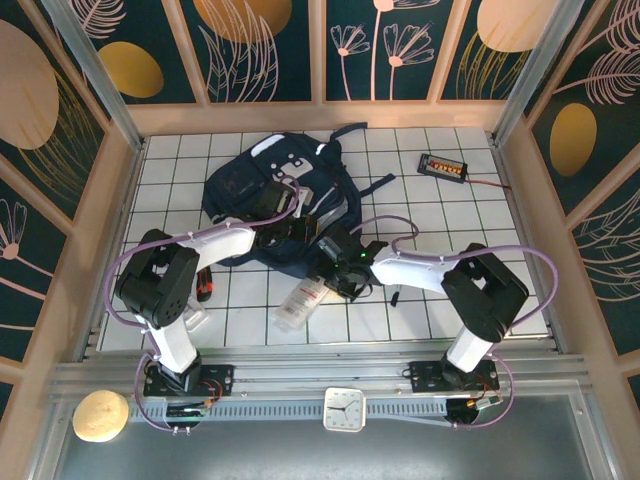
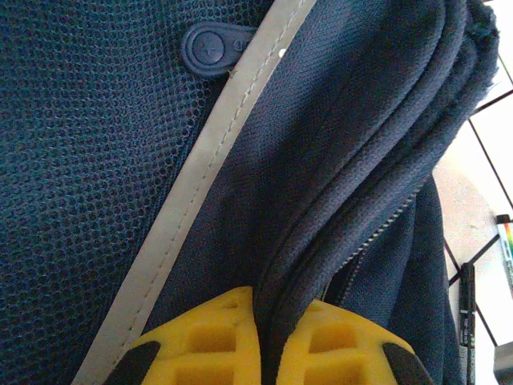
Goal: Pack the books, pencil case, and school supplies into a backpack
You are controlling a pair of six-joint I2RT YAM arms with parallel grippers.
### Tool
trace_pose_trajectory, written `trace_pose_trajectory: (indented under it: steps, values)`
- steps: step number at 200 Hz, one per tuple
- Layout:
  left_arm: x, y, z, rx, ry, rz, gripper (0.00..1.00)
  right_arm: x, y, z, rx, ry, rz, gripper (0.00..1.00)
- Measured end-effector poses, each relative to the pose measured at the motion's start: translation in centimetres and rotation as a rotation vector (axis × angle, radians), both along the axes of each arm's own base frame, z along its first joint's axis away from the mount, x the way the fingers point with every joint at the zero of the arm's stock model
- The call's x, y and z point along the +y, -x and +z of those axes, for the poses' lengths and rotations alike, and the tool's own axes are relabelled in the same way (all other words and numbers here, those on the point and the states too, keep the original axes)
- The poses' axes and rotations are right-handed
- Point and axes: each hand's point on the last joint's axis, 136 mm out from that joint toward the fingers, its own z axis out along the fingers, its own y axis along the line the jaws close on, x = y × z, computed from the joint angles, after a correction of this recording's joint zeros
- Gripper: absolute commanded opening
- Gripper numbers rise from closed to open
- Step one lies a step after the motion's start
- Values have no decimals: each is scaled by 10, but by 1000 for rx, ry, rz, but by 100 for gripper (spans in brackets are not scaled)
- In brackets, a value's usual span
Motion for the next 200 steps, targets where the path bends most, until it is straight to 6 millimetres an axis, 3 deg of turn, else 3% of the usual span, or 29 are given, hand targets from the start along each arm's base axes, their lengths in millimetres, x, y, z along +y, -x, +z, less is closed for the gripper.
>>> trace_pose_trajectory:
  steps: [54, 95, 122, 166, 200]
  values:
    - [1, -1, 0, -1, -3, 11, 0, 12, -13, 37, -128, -91, 8, 51]
    - [1, -1, 0, 2, -4, 13, 0, 12, -14, 33, -126, -82, 6, 39]
    - [1, -1, 0, 3, -4, 13, 0, 10, -15, 25, -109, -66, -3, 37]
    - [2, -1, -1, 4, -9, 17, 0, 5, -17, 18, -80, -53, -38, 0]
    - [4, -3, 0, 4, -16, 24, 0, 0, -18, 20, -64, -49, -70, 0]
